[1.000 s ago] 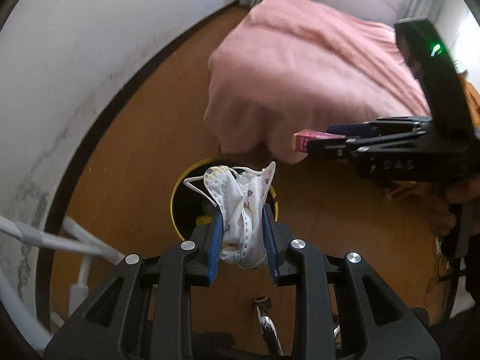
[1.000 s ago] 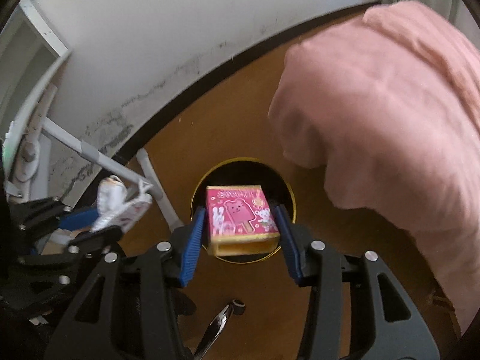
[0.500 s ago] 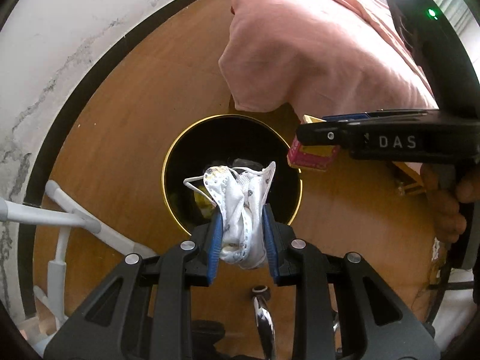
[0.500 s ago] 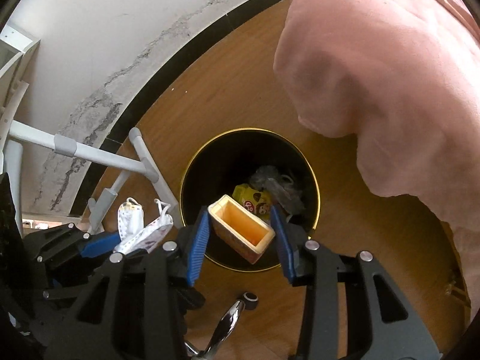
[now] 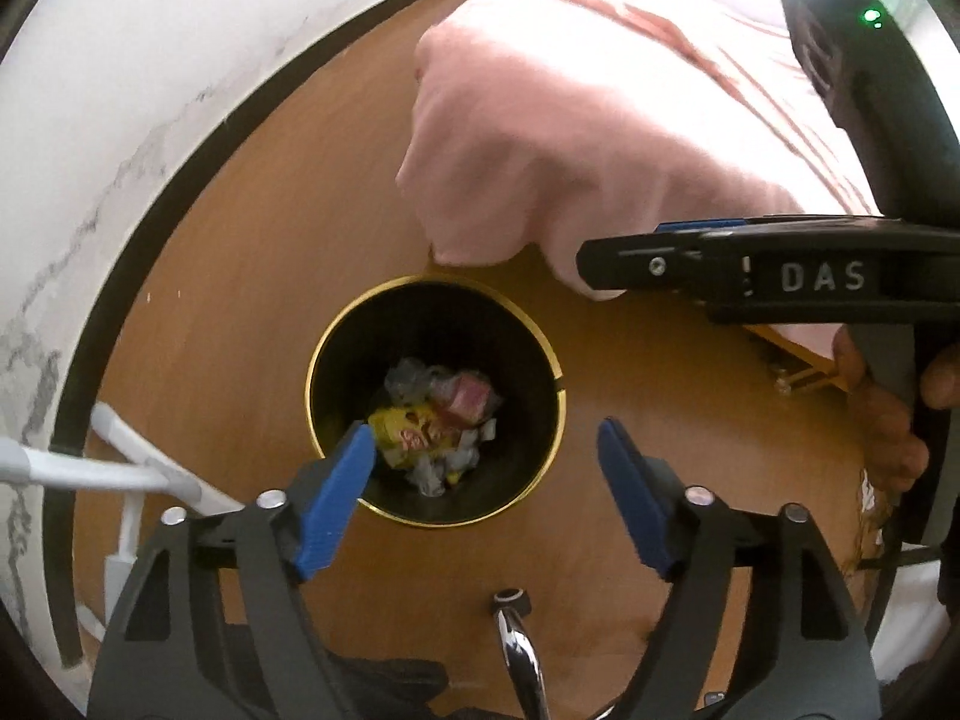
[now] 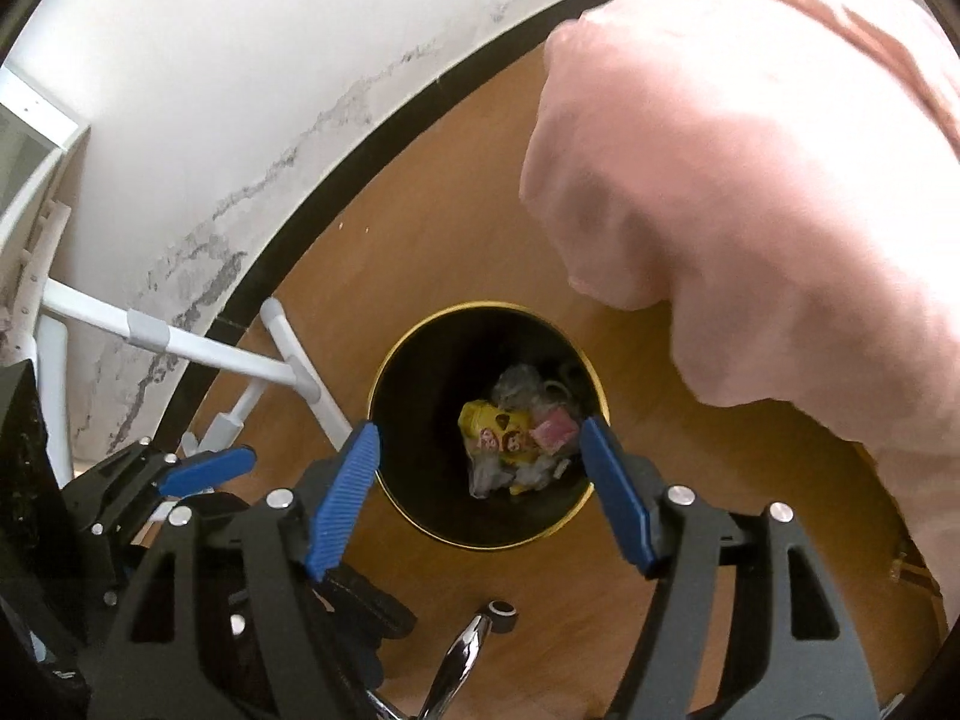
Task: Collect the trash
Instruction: 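Carry the mask and pink box to the bin and open both tools, then return to the desk and grasp the small white cup with the right tool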
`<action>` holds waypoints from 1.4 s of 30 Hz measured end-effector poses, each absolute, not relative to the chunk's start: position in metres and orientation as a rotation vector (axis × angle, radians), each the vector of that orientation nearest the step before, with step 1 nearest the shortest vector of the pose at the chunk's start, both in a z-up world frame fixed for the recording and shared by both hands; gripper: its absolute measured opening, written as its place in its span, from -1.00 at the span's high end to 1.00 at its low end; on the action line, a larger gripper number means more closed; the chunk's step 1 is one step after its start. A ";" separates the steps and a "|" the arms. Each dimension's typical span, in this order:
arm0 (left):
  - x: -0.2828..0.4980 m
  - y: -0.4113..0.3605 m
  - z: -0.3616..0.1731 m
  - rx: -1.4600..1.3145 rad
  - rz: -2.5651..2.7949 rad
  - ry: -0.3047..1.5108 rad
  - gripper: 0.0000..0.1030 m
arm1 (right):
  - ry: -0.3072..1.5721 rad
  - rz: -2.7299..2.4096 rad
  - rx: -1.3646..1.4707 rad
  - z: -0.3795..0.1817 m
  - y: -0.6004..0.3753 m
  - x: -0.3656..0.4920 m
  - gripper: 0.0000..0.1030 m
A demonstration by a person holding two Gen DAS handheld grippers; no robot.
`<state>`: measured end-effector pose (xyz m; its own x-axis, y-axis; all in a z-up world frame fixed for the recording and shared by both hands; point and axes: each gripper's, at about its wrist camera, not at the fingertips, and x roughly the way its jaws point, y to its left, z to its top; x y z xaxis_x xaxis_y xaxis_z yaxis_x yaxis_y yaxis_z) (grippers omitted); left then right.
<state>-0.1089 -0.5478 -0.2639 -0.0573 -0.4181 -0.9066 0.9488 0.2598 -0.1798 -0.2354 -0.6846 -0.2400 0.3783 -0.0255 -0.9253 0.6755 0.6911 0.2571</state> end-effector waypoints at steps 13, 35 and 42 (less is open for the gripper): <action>-0.115 -0.446 -0.072 0.506 -1.264 0.786 -0.65 | 0.855 -0.457 0.425 -0.059 -0.618 -0.227 -0.53; 0.139 -0.045 -0.046 0.175 -0.366 0.875 -0.65 | 0.968 0.196 -0.081 -0.050 -0.297 0.110 -0.37; 0.180 -0.029 -0.070 0.180 -0.368 0.928 -0.65 | 1.003 0.174 -0.129 -0.065 -0.283 0.154 -0.18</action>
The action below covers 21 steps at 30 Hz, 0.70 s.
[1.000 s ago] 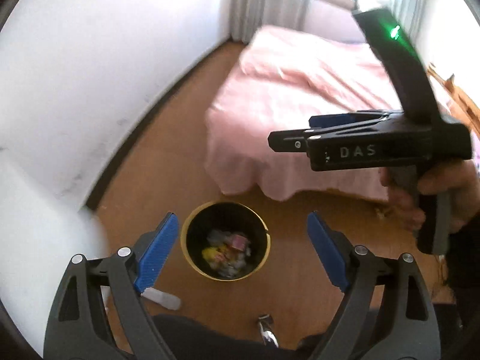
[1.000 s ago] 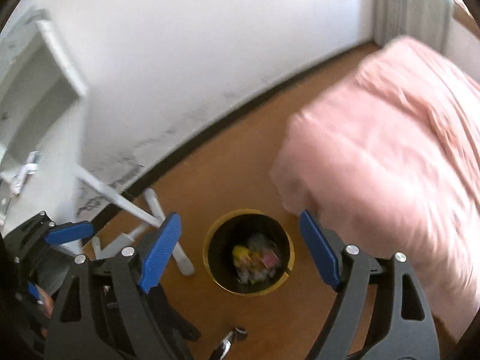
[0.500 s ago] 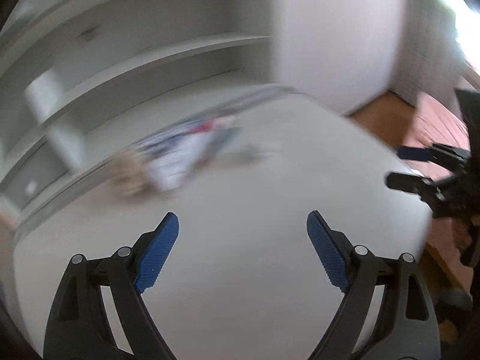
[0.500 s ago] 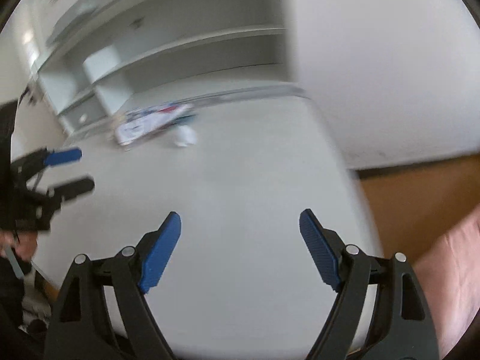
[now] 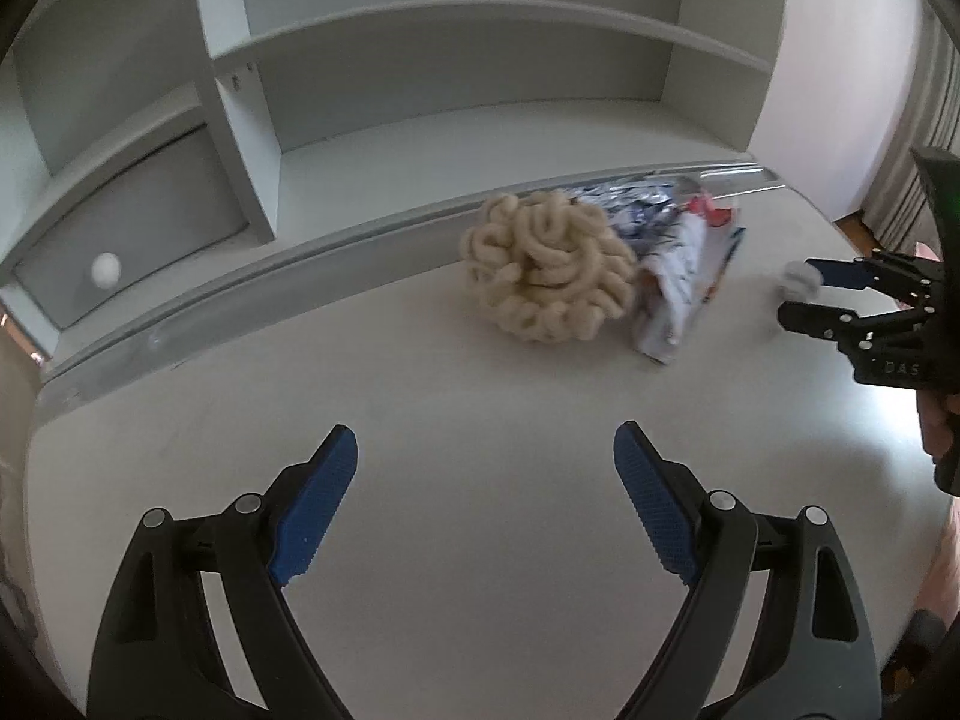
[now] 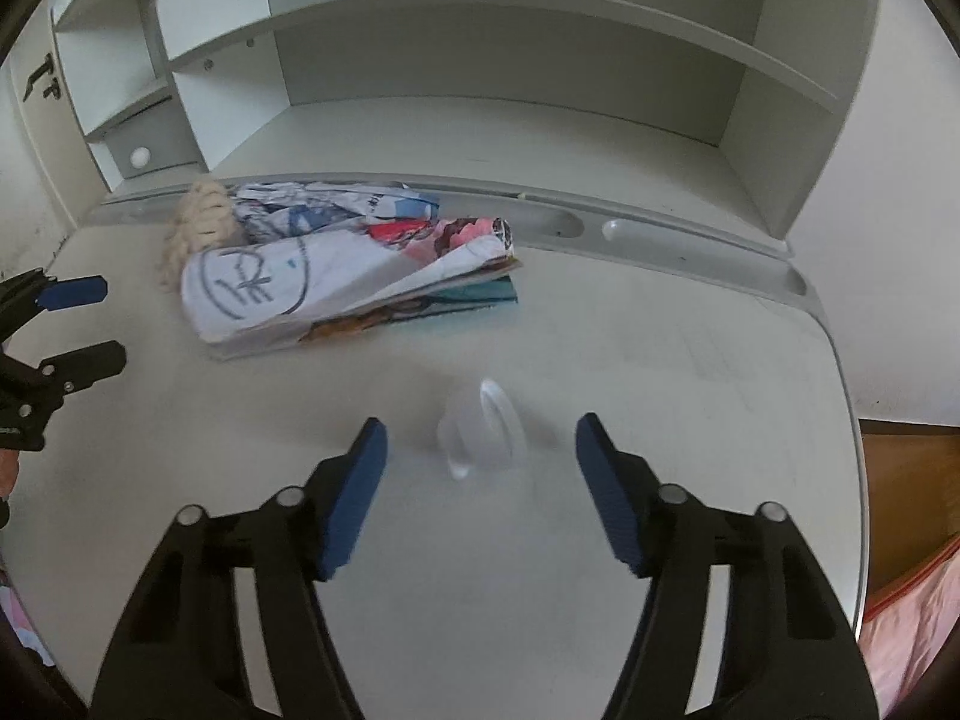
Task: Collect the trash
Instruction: 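Return to the desk and grasp the small white cup with the right tool, then grasp the beige knotted rope toy with the left tool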
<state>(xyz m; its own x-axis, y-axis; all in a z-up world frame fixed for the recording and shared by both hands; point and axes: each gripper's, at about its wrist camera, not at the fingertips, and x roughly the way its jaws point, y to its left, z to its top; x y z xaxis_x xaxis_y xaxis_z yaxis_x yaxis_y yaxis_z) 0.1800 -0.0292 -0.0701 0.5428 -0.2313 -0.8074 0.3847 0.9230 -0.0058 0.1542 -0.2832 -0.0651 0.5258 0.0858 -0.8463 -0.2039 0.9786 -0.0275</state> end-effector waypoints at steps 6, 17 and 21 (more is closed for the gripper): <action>0.202 -0.046 -0.071 0.209 -0.411 0.919 -0.68 | 1.004 0.203 -0.114 -0.066 -0.278 0.164 0.48; 0.233 -0.068 -0.066 0.237 -0.440 0.847 -0.37 | 0.983 0.218 -0.092 -0.056 -0.282 0.149 0.50; 0.227 -0.065 -0.061 0.218 -0.430 0.855 0.53 | 0.970 0.209 -0.082 -0.052 -0.287 0.139 0.50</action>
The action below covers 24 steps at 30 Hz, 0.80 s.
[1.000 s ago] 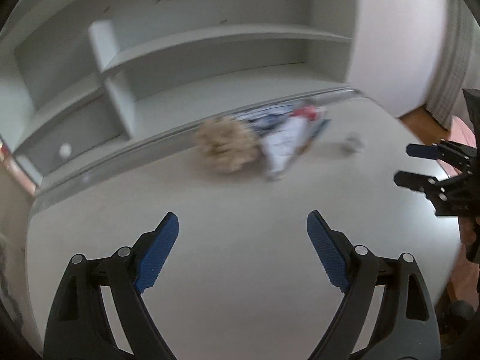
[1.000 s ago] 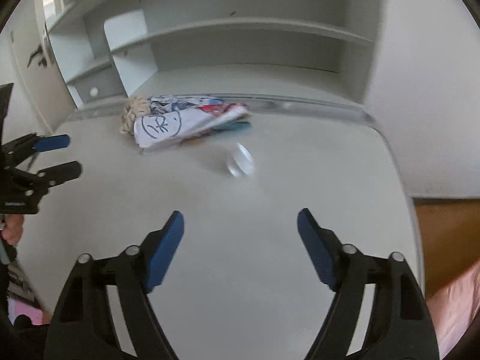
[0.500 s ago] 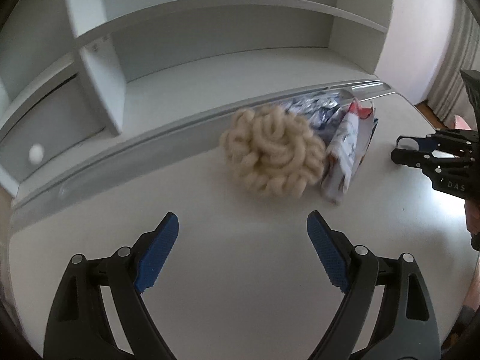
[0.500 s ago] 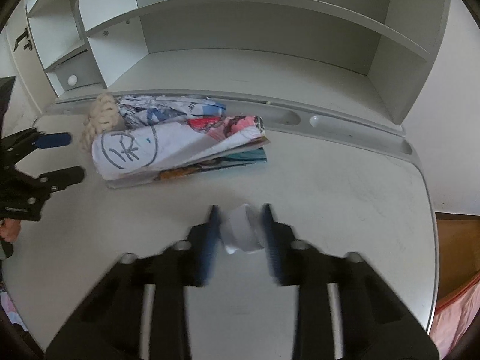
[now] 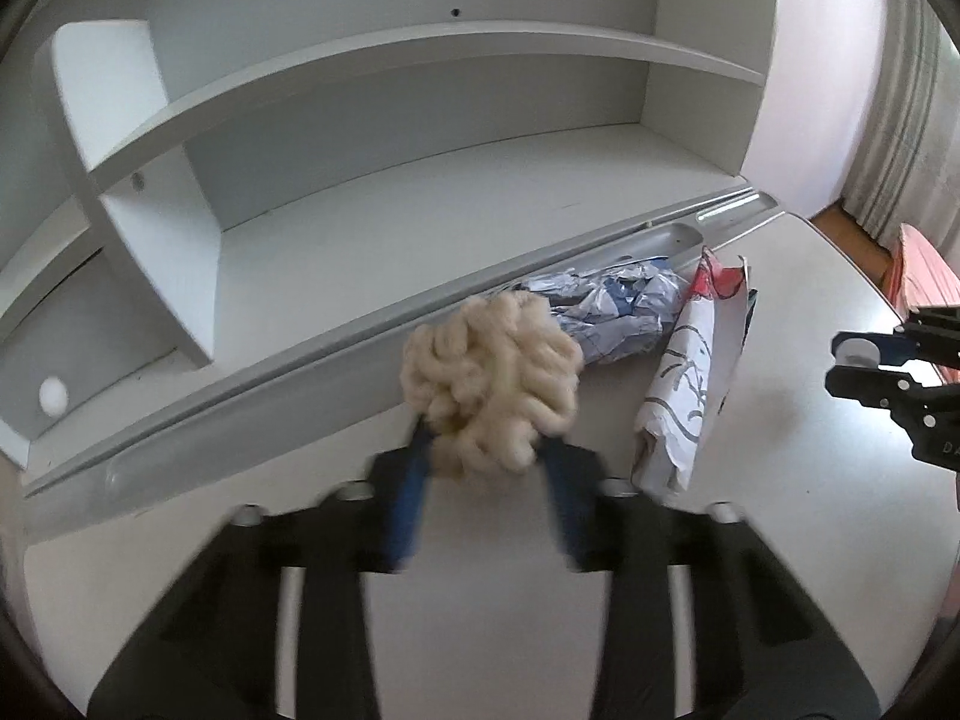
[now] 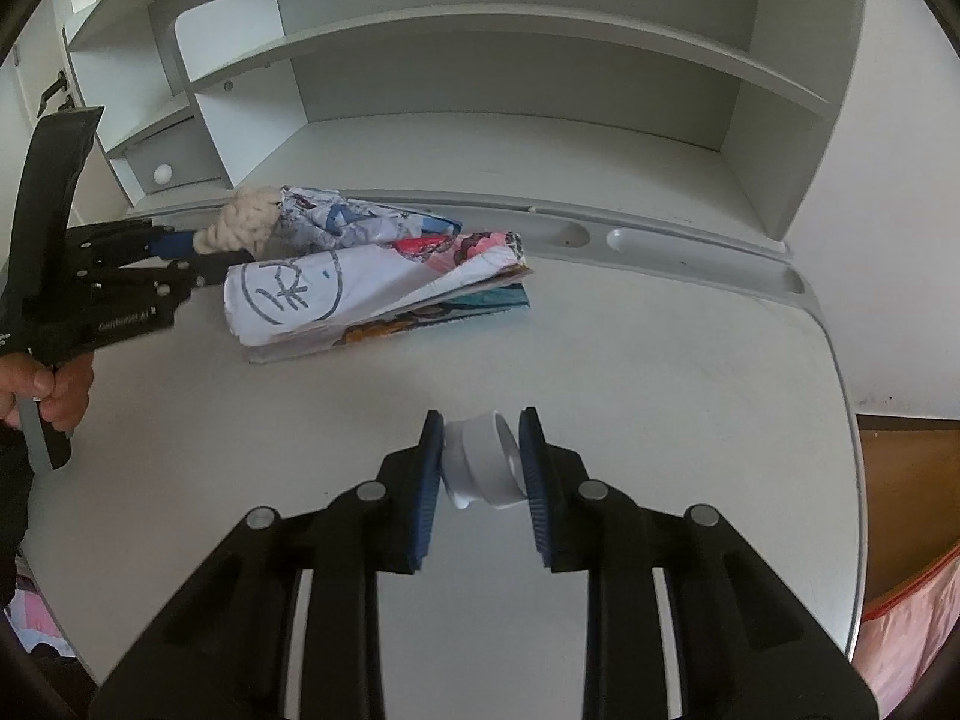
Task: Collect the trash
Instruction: 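Grasp the beige knotted rope toy with the left tool, then carry the rope toy and white cup to the bin and open both tools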
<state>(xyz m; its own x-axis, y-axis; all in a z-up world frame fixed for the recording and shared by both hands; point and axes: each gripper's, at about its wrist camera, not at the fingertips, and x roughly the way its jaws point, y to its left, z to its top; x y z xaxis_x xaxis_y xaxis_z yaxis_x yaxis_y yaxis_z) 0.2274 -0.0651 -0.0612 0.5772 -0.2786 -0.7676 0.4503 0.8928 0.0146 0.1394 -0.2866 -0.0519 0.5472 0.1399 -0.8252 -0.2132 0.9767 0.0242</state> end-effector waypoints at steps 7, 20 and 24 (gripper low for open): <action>0.194 -0.051 -0.042 0.178 -0.400 0.849 0.64 | 0.939 0.181 -0.018 -0.041 -0.309 0.106 0.50; 0.055 -0.180 -0.015 0.261 -0.711 0.795 0.64 | 0.877 -0.054 0.147 -0.027 -0.428 -0.041 0.53; 0.005 -0.259 -0.021 0.299 -0.892 0.789 0.64 | 0.882 -0.152 0.195 -0.035 -0.473 -0.094 0.53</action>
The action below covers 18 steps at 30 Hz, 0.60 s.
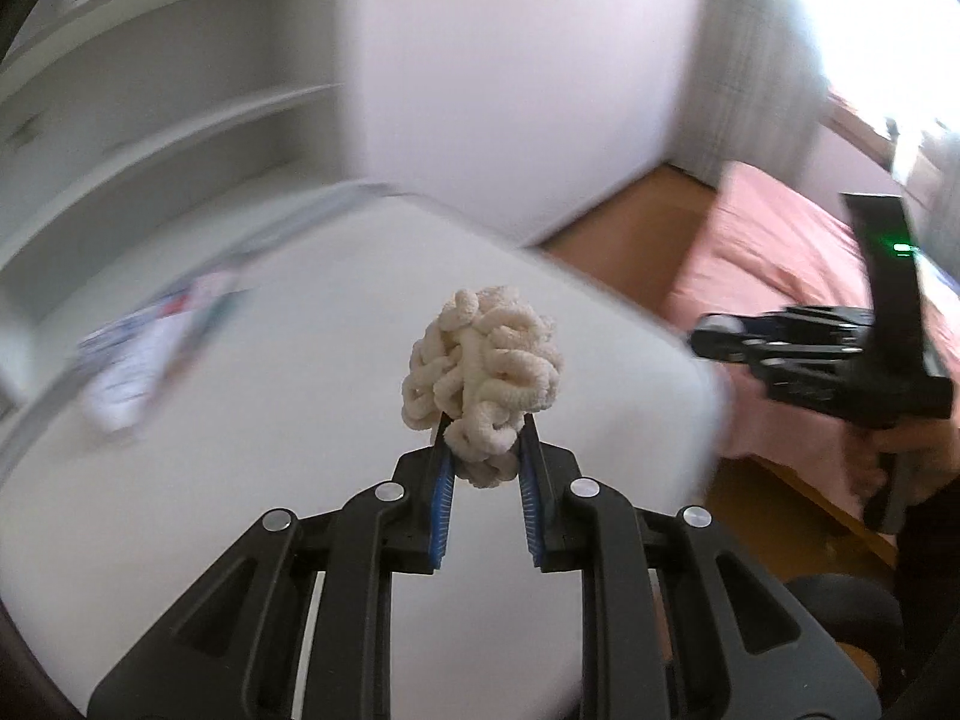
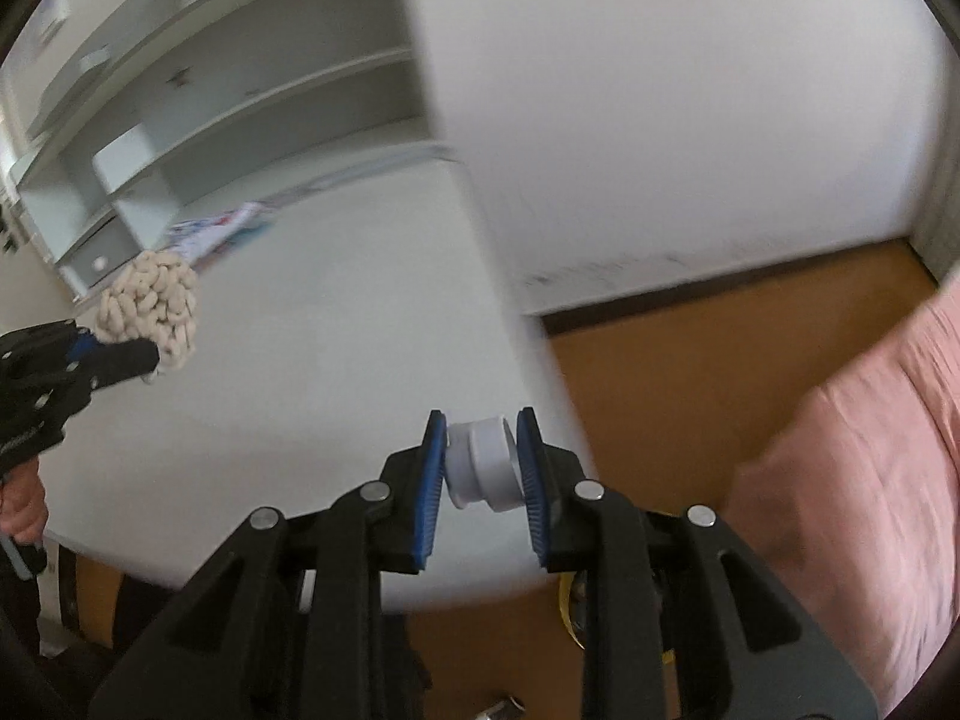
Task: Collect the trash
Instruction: 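Carry the rope toy and white cup to the bin and open both tools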
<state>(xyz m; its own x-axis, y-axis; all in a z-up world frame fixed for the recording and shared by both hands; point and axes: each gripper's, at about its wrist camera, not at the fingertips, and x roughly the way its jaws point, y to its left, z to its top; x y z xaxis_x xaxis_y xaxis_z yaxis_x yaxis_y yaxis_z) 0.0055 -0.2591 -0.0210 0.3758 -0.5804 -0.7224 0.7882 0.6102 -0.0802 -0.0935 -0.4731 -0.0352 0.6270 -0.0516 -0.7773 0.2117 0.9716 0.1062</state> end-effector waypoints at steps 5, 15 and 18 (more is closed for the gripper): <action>-0.056 -0.348 -0.033 0.376 -1.101 0.777 0.64 | 0.905 -0.291 0.276 -0.056 -0.535 -0.160 0.53; -0.126 -0.468 -0.108 0.531 -1.308 0.882 0.64 | 0.990 -0.441 0.475 -0.136 -0.627 -0.248 0.53; -0.130 -0.493 -0.144 0.577 -1.293 0.930 0.64 | 1.027 -0.444 0.508 -0.163 -0.637 -0.251 0.53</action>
